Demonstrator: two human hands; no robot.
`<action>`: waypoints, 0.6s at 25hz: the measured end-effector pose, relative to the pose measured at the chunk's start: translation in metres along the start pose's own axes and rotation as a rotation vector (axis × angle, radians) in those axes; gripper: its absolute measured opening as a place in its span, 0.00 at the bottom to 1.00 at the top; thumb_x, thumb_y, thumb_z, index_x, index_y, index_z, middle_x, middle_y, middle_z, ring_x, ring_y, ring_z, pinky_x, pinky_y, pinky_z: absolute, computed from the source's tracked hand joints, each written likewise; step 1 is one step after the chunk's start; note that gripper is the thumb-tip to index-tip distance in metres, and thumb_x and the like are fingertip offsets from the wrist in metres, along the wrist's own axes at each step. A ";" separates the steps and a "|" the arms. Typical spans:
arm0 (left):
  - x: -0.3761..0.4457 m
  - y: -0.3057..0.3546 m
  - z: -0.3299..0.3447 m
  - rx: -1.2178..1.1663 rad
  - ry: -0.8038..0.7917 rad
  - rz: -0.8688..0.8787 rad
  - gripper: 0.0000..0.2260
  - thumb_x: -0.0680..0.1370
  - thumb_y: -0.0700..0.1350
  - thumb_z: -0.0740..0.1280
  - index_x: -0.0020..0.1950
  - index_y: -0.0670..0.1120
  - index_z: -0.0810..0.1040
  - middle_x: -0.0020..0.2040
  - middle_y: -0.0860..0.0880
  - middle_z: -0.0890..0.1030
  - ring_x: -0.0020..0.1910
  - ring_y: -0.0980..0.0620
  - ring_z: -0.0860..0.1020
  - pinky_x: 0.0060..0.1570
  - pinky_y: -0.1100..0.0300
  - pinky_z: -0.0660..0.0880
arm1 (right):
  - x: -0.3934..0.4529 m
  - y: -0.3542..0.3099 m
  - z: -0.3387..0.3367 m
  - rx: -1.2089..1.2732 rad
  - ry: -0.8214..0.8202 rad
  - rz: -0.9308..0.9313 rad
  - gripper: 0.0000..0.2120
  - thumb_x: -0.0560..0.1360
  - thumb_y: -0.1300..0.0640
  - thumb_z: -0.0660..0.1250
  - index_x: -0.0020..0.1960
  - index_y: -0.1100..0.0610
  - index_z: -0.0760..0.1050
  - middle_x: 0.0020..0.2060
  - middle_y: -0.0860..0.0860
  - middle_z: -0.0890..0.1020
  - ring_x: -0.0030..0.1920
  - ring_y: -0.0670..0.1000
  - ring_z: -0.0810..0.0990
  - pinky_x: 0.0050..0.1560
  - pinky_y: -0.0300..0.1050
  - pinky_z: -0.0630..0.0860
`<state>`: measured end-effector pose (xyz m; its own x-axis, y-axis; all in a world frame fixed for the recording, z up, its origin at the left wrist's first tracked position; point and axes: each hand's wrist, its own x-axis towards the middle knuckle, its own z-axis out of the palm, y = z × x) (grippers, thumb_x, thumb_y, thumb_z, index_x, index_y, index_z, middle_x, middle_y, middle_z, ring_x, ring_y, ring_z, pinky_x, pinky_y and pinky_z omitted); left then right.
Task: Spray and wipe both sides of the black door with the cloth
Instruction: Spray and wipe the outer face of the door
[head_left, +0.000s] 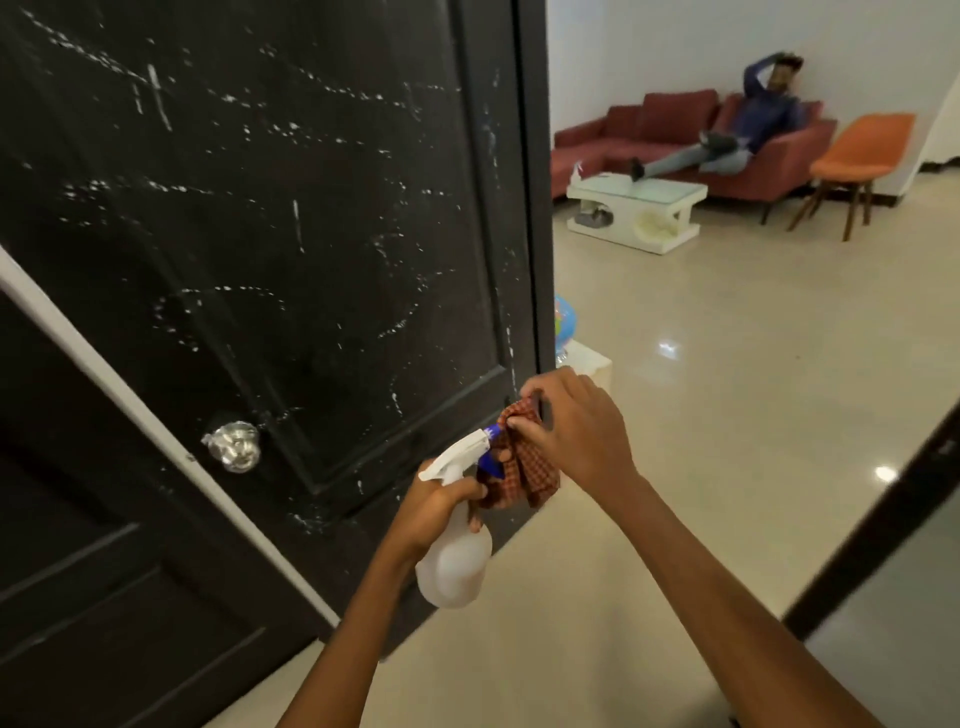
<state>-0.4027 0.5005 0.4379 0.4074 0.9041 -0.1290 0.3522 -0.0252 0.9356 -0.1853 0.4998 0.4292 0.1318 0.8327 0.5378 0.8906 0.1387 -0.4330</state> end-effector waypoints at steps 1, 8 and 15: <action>0.010 0.003 -0.012 0.000 0.004 -0.006 0.21 0.70 0.45 0.68 0.60 0.36 0.76 0.31 0.42 0.78 0.33 0.50 0.79 0.44 0.57 0.78 | 0.009 -0.005 0.008 0.022 0.085 0.089 0.17 0.74 0.39 0.73 0.52 0.49 0.74 0.46 0.45 0.77 0.41 0.46 0.75 0.39 0.39 0.72; 0.074 0.030 -0.036 0.067 0.049 0.096 0.15 0.78 0.35 0.66 0.61 0.50 0.73 0.32 0.47 0.78 0.32 0.51 0.77 0.41 0.62 0.78 | 0.057 -0.028 0.056 0.969 -0.088 0.617 0.24 0.70 0.31 0.65 0.50 0.50 0.81 0.44 0.47 0.86 0.45 0.47 0.86 0.43 0.36 0.81; 0.167 0.038 -0.018 -0.012 0.184 0.034 0.15 0.68 0.50 0.66 0.54 0.57 0.72 0.34 0.44 0.79 0.36 0.48 0.78 0.43 0.61 0.79 | 0.162 0.027 0.091 1.159 -0.126 0.638 0.07 0.81 0.51 0.67 0.48 0.49 0.82 0.40 0.42 0.86 0.48 0.47 0.85 0.51 0.41 0.80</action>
<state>-0.3368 0.6583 0.4579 0.2572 0.9657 -0.0363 0.3304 -0.0526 0.9424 -0.1796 0.6871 0.4391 0.2880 0.9571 -0.0315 -0.2034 0.0289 -0.9787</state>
